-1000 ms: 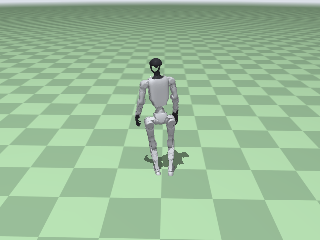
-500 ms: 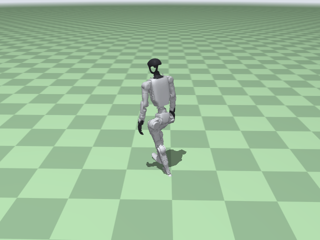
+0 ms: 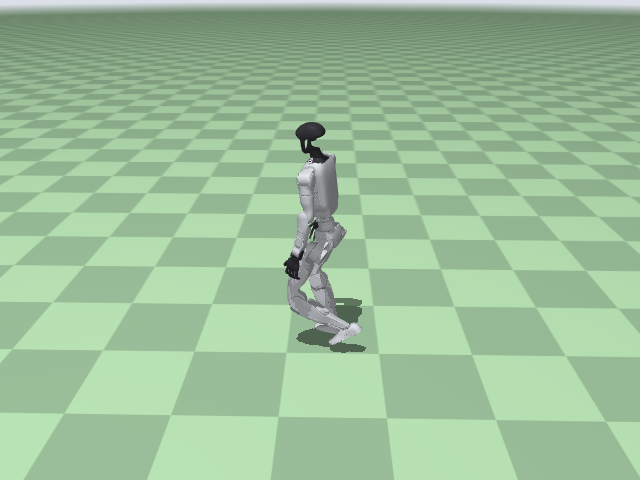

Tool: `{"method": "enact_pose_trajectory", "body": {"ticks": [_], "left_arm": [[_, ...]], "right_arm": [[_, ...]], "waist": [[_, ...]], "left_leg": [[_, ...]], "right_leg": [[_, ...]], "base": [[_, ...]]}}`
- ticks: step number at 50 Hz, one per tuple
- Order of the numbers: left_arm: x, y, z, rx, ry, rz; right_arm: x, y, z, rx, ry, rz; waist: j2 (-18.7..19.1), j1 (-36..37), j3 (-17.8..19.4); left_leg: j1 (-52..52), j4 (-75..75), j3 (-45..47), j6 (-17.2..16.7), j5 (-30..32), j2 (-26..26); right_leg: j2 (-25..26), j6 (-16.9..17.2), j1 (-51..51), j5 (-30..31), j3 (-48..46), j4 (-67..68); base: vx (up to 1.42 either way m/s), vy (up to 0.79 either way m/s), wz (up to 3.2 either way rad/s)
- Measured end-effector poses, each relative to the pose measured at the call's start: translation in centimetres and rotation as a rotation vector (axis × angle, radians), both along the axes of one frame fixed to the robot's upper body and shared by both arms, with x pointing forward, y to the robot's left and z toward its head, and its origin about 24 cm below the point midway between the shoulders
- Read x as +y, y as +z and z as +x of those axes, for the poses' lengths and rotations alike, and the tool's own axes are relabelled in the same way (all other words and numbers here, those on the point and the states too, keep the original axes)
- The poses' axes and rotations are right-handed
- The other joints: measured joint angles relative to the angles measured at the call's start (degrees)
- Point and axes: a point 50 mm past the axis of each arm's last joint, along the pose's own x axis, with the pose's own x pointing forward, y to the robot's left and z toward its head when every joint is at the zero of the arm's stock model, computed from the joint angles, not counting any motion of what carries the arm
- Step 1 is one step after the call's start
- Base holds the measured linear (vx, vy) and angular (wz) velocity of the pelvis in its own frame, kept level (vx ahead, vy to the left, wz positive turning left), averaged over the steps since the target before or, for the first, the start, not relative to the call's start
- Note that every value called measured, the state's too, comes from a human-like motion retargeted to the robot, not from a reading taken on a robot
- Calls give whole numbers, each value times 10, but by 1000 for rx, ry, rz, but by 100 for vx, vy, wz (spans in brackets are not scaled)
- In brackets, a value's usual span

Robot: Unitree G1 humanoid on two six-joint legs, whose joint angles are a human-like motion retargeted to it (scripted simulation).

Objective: Walk

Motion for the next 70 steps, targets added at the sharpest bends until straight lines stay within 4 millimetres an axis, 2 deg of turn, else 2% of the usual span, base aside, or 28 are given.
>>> {"method": "enact_pose_trajectory", "body": {"ticks": [3,7,13,15,17,18,20,21,25,27,28,30,32,35,38,43,45,47,50,52,55,57,59,62,64,67,70], "left_arm": [[-2,0,-1,-3,19,-10],[-6,-2,-4,7,23,-20],[-9,-5,-12,38,28,-20],[-10,-7,-19,57,34,-22],[-8,-7,-22,68,49,-18],[-10,-9,-26,79,57,-23],[-11,-10,-35,100,80,-27],[-6,-10,-36,107,101,-22],[0,-10,-41,118,160,-29],[3,-8,-36,103,159,-21],[3,-8,-35,98,150,-14],[9,-4,-18,61,132,13],[10,-1,-8,36,106,37],[15,8,22,-43,77,76],[18,22,58,-153,52,101],[19,48,105,-324,4,126],[17,52,112,-358,-6,128],[15,53,115,-373,-1,126],[11,45,103,-338,31,101],[7,33,84,-274,54,76],[-2,17,54,-167,56,29],[-8,11,42,-113,37,11],[-11,7,33,-76,25,2],[-12,3,22,-39,27,-3],[-13,1,15,-21,37,-4],[-13,-3,4,6,51,-5],[-14,-5,-5,32,60,-3]], "right_arm": [[1,6,16,-55,3,-2],[6,13,34,-118,29,4],[16,19,50,-154,115,8],[19,17,47,-144,130,10],[21,16,45,-130,131,16],[21,13,39,-114,126,16],[21,7,26,-74,110,19],[23,4,21,-51,100,35],[28,-5,-1,37,76,87],[29,-7,-6,59,80,99],[30,-9,-10,70,81,100],[30,-7,-6,63,94,95],[30,-9,-11,71,98,88],[31,-8,-10,58,108,81],[33,-7,-8,47,100,88],[40,-10,-13,69,93,114],[42,-12,-20,93,94,121],[43,-14,-25,115,93,127],[44,-17,-35,155,87,124],[41,-19,-41,177,76,114],[32,-18,-43,182,56,91],[26,-16,-38,160,45,69],[20,-13,-29,127,36,48],[14,-7,-13,66,28,24],[12,-3,-1,22,26,16],[11,5,18,-49,27,8],[9,13,35,-108,40,-5]], "waist": [[-17,19,8],[-41,30,13],[-82,23,-1],[-91,23,-5],[-114,23,-6],[-121,21,-9],[-136,19,-19],[-157,18,-14],[-207,2,-7],[-217,-11,-2],[-220,-18,-1],[-215,-29,11],[-214,-44,19],[-195,-62,36],[-165,-68,56],[-124,-67,50],[-121,-66,46],[-115,-66,38],[-95,-68,30],[-68,-68,28],[-2,-58,21],[13,-45,19],[15,-28,20],[8,-2,25],[1,12,31],[-11,23,38],[-23,21,38]], "left_leg": [[-54,-47,20,8,-44,-8],[-111,-182,50,-2,-56,-35],[-147,-465,61,-29,-6,-120],[-165,-474,60,-31,-1,-132],[-140,-508,69,-24,34,-163],[-149,-478,70,-19,43,-170],[-159,-423,73,-7,55,-186],[-129,-439,82,2,66,-211],[-50,-473,93,36,81,-297],[-5,-494,84,47,74,-331],[9,-486,79,50,63,-342],[81,-548,52,52,66,-363],[121,-547,35,51,48,-376],[206,-584,-8,47,28,-379],[284,-613,-45,45,0,-353],[328,-607,-44,26,-43,-306],[333,-576,-29,17,-58,-299],[336,-531,-24,12,-77,-283],[331,-420,-20,-3,-78,-239],[305,-300,-18,-25,-31,-189],[218,-94,-15,-51,89,-66],[157,-10,-6,-31,117,-8],[100,37,7,-5,93,28],[26,39,33,18,30,48],[-11,-5,55,20,-5,46],[-52,-115,94,7,-27,34],[-79,-260,131,-17,-14,5]], "right_leg": [[-17,0,39,-33,6,-5],[-53,2,85,-80,8,-6],[-106,23,134,-110,4,-8],[-118,32,138,-118,12,27],[-141,43,154,-115,24,50],[-149,49,153,-115,30,77],[-162,65,153,-100,44,130],[-187,81,165,-72,51,154],[-269,118,141,97,69,309],[-302,104,102,135,78,386],[-317,90,82,128,79,420],[-329,61,36,103,85,455],[-343,38,-7,53,83,466],[-326,23,-66,3,70,417],[-274,37,-101,-6,48,303],[-184,99,-146,34,30,37],[-173,113,-168,41,39,10],[-163,111,-172,60,41,22],[-141,85,-163,90,33,90],[-114,58,-145,93,11,123],[-49,10,-101,84,-44,104],[-30,-7,-70,67,-57,87],[-22,-15,-35,48,-59,70],[-23,-17,22,15,-53,48],[-29,-15,60,-10,-46,39],[-43,-9,112,-47,-39,28],[-60,1,154,-76,-38,16]], "base": [[55,3,62],[57,7,71],[57,13,78],[61,16,70],[68,15,75],[69,13,87],[73,12,87],[78,13,82],[72,10,94],[69,7,87],[69,6,75],[69,7,60],[67,4,68],[68,3,74],[68,1,75],[65,-3,75],[63,-7,72],[71,-10,68],[74,-12,55],[69,-13,37],[65,-14,32],[66,-14,40],[66,-12,40],[66,-6,31],[67,0,28],[67,6,39],[67,12,52]]}}
